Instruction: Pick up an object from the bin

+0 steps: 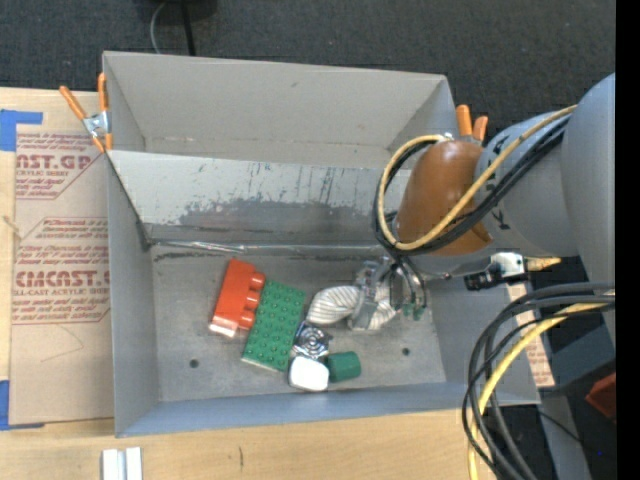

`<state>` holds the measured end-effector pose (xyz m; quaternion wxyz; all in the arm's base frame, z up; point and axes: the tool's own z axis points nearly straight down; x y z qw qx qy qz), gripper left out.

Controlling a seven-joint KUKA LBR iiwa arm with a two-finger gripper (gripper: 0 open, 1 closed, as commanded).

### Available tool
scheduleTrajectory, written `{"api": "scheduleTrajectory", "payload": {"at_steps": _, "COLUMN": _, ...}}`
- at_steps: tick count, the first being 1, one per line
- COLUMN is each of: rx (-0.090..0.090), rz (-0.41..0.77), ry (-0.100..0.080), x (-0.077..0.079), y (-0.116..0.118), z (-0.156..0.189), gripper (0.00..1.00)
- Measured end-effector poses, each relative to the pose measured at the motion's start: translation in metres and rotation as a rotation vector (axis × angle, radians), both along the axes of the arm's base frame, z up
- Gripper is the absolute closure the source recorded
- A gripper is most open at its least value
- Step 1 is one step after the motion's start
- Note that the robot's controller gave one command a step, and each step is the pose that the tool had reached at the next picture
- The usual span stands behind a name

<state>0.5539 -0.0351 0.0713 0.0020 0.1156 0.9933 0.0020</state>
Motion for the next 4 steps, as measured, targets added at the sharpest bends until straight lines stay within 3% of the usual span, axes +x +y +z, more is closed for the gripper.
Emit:
{"api": "scheduleTrajectory", "payload": {"at_steps": 2, "rx": 0.001, "rz": 0.0, "ry": 0.005, "x": -0.002, "y": 0.0, "z": 0.024, "gripper": 1.0}}
{"api": "scheduleTrajectory", "payload": {"at_steps": 4, "rx": 0.001, "rz": 0.001, "ry": -0.002, "x": 0.0, "y": 0.0, "z": 0.048, "gripper": 1.0}}
